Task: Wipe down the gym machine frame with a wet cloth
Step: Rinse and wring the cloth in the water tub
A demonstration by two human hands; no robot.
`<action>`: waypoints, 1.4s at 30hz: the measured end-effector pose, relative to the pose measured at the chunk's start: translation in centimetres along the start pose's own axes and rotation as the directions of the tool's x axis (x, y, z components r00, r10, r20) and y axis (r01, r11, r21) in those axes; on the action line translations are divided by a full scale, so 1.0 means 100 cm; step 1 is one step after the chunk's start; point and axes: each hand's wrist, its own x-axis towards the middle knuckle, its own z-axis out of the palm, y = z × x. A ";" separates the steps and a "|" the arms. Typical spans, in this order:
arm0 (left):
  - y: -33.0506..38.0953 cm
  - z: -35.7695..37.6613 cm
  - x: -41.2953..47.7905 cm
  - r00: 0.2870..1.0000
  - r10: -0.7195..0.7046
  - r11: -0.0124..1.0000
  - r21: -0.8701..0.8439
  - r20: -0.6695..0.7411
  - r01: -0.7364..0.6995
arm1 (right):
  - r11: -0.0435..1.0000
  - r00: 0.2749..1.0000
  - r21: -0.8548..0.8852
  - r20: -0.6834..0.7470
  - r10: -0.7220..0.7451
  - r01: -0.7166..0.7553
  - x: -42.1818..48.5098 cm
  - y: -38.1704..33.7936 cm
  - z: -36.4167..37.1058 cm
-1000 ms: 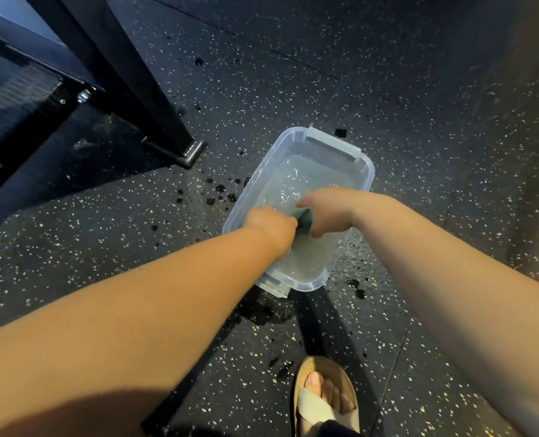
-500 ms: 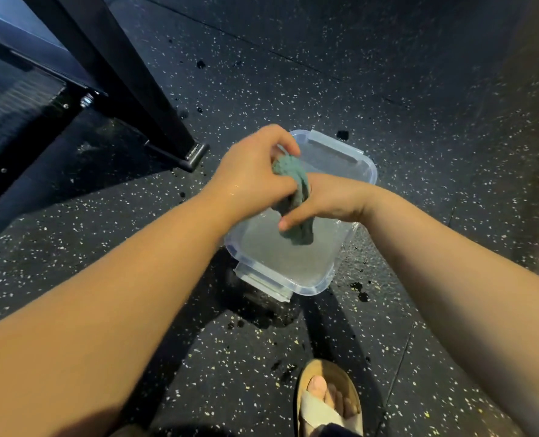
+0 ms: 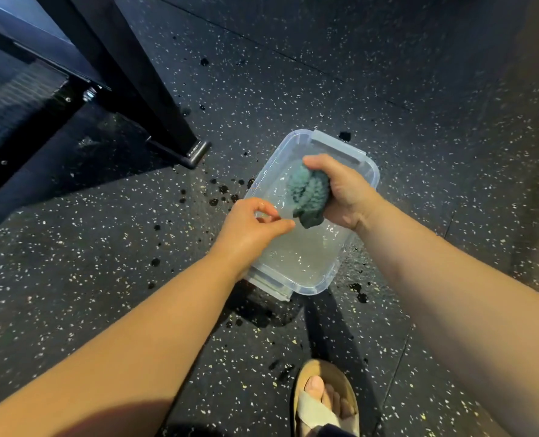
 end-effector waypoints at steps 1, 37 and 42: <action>0.003 0.000 -0.001 0.998 -0.041 0.997 -0.063 0.045 0.044 | 0.999 0.999 -0.047 -0.032 -0.007 0.005 0.000 -0.004 -0.001; 0.024 0.021 0.028 0.848 -0.451 0.674 0.729 0.280 0.118 | -0.404 0.951 -0.884 0.294 -0.092 0.234 -0.018 0.024 0.014; 0.028 0.033 0.027 0.959 -0.186 0.346 0.928 0.214 -0.140 | -0.308 0.992 -0.945 0.123 -0.021 0.111 -0.014 0.022 0.016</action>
